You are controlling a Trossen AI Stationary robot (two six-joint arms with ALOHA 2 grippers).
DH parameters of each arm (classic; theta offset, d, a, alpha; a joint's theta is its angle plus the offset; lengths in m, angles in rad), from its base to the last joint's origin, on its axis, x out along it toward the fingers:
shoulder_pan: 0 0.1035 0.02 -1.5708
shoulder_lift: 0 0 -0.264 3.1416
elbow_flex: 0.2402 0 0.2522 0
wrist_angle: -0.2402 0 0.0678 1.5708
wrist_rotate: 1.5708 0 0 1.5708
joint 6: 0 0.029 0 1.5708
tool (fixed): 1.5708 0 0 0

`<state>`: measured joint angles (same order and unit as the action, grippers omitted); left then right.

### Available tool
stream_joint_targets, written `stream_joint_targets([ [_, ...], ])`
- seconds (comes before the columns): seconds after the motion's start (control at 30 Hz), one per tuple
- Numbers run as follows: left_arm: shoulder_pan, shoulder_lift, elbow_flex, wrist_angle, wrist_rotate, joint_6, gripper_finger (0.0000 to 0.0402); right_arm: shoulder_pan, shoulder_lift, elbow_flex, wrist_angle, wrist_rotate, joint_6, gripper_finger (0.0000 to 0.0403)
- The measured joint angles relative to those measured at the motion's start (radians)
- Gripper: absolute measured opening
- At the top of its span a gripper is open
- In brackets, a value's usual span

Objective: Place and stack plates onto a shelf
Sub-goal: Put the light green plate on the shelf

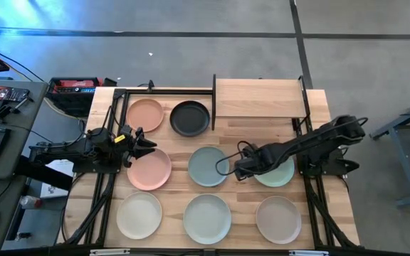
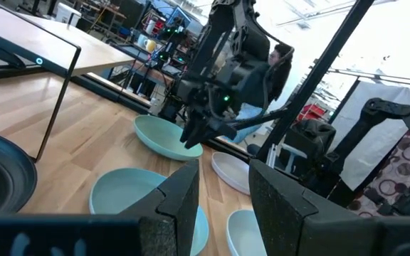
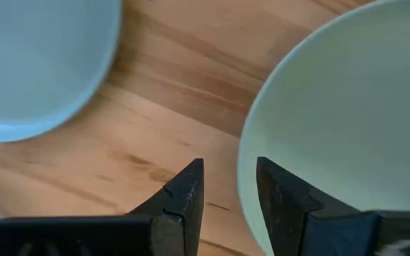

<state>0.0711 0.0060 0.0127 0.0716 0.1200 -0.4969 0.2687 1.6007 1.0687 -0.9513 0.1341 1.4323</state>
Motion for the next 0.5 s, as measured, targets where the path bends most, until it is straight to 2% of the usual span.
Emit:
stream_joint_targets([
  [0.5,0.000,0.000,0.000,0.000,-0.049,0.000,0.0113,0.000,0.120,0.000,-0.006,-0.003,-0.018,0.0108],
])
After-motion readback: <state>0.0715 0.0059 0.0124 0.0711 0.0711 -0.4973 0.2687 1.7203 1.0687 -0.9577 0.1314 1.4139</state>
